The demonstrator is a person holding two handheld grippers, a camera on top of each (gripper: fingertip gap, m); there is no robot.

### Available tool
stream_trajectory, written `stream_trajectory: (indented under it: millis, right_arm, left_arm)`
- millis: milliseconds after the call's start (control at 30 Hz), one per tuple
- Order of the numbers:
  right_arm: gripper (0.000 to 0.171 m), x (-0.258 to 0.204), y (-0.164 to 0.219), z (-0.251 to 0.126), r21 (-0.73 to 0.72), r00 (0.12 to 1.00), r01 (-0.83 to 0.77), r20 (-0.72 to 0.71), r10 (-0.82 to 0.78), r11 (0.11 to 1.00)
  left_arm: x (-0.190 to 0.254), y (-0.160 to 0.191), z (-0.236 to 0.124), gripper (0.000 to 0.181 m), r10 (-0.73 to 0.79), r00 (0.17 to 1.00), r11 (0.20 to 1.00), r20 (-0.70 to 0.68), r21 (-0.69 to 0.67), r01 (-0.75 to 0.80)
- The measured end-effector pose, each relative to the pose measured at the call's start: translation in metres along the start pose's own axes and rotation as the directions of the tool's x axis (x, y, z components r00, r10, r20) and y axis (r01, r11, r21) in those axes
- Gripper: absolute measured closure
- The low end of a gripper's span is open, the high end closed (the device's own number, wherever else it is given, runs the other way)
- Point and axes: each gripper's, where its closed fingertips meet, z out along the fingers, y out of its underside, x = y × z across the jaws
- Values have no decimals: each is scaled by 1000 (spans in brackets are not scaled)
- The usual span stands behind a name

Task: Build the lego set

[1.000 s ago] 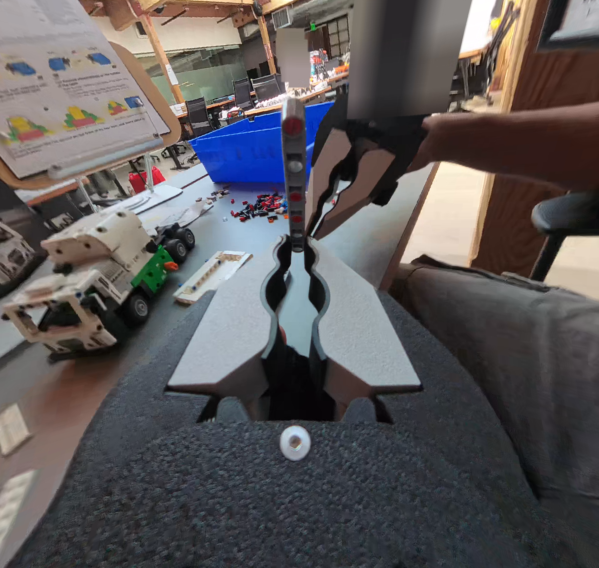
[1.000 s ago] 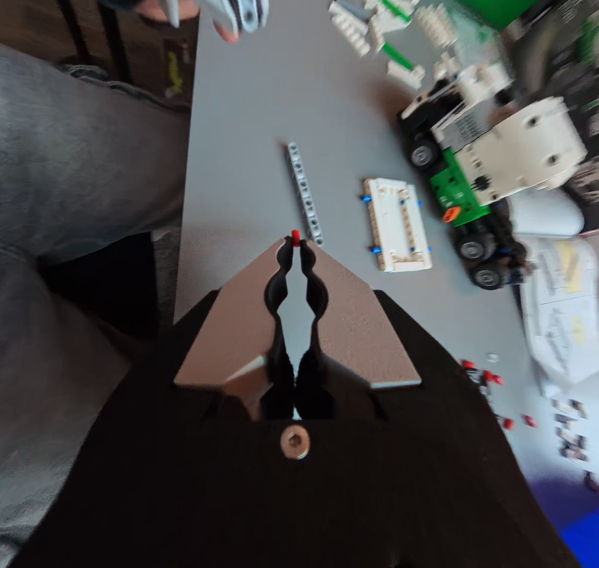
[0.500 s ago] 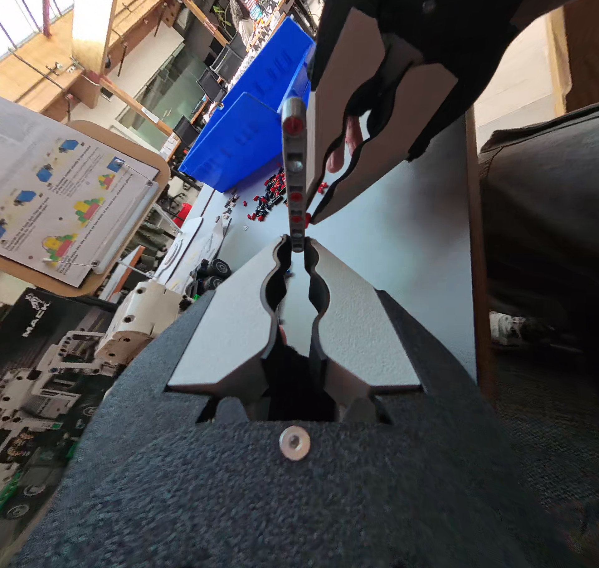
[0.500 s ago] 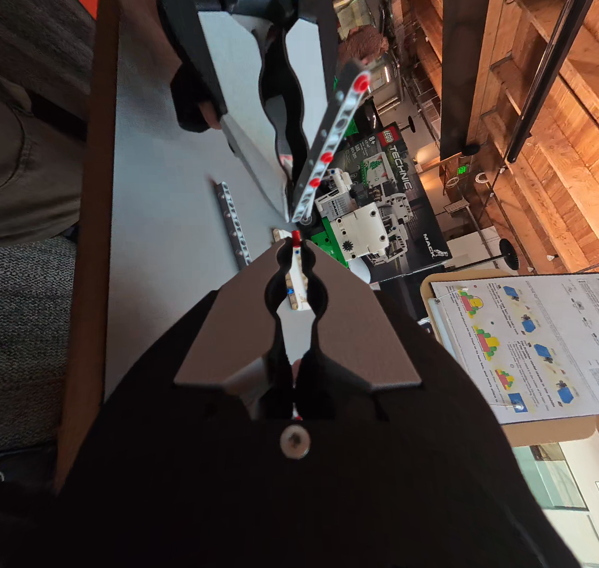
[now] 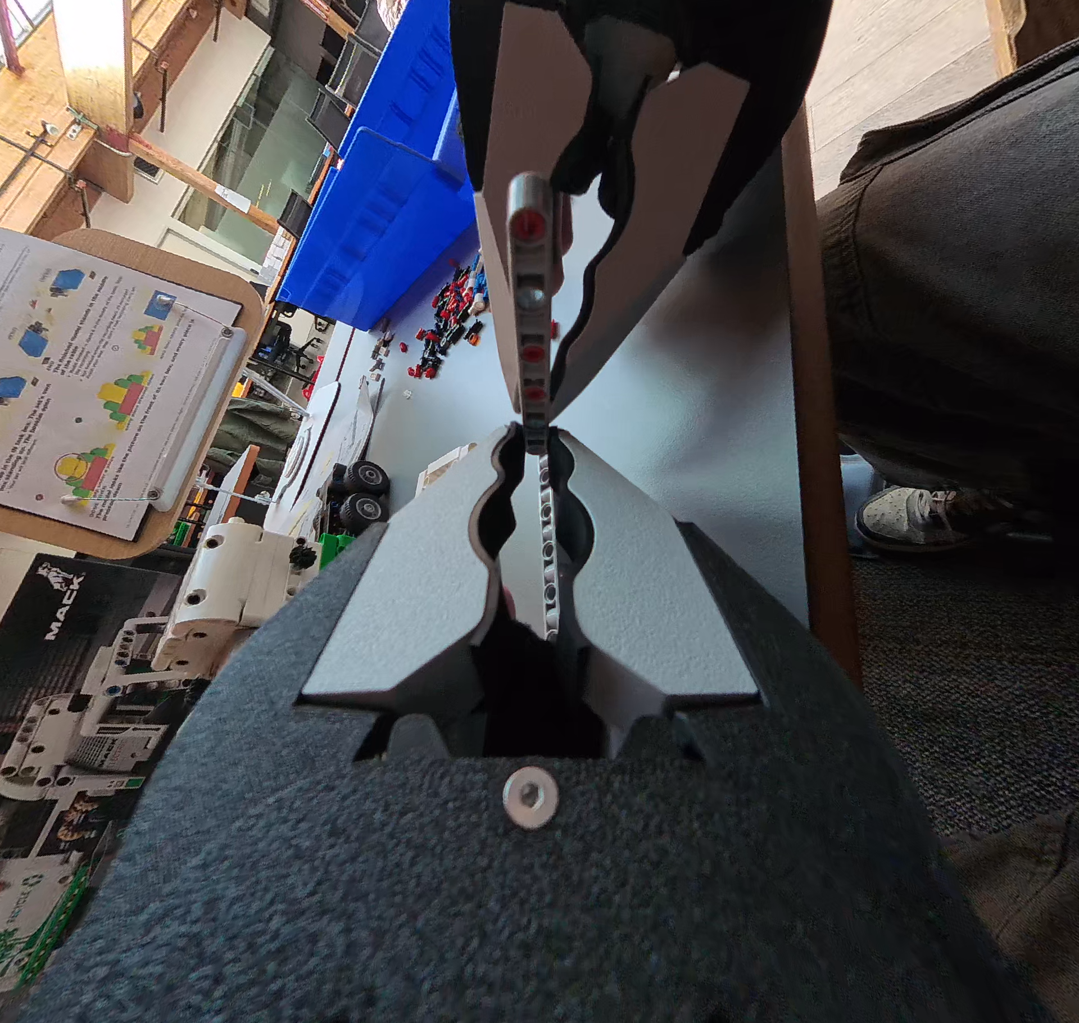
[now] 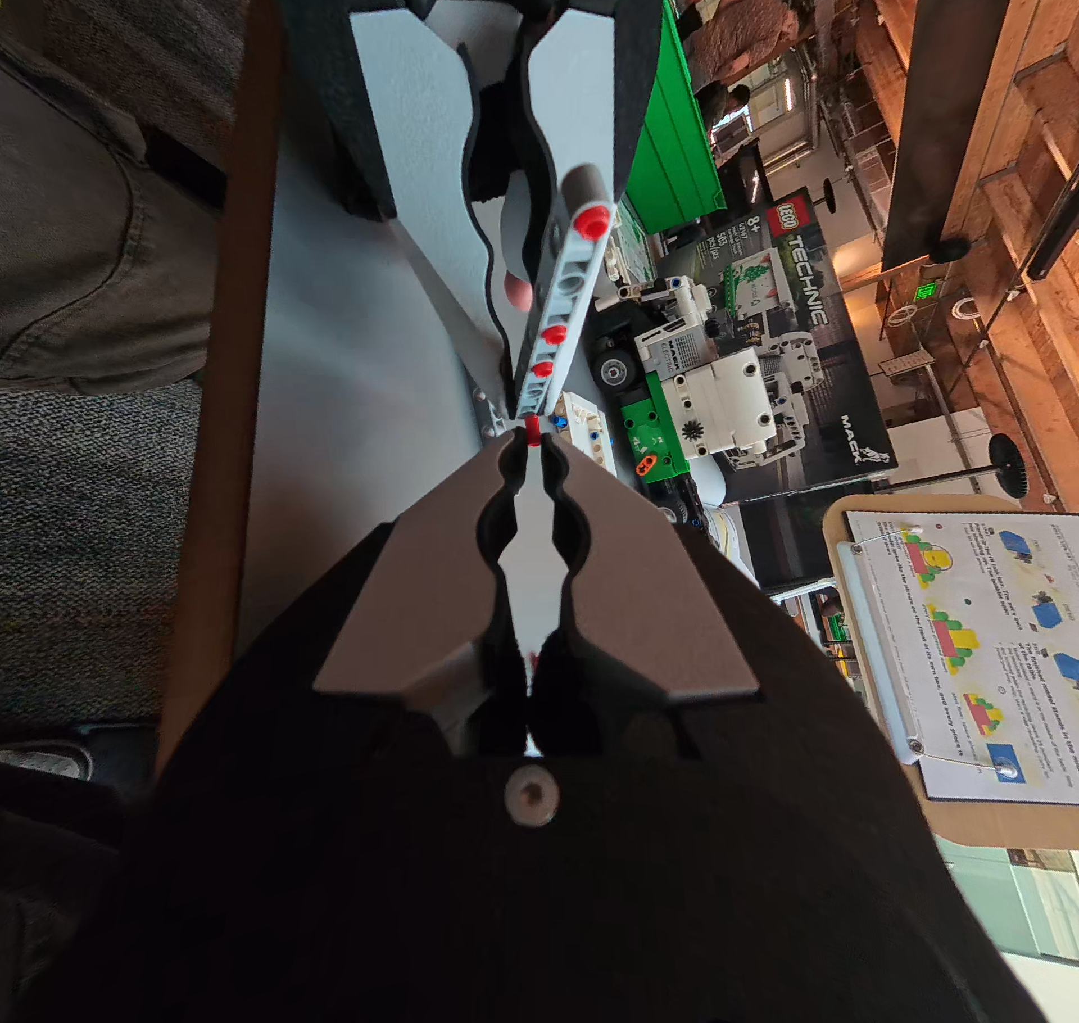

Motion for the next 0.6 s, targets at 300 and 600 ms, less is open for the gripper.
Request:
stream_trajectory:
  millis: [300, 600]
  right_arm:
    - [168, -8, 2, 2, -13, 999, 18, 33, -17, 1000]
    - [167, -14, 4, 6, -35, 998, -2, 58, 4, 999]
  left_arm:
    - [5, 5, 2, 175, 34, 999, 999, -12, -37, -34]
    - [11, 12, 6, 175, 60, 997, 994, -38, -87, -63]
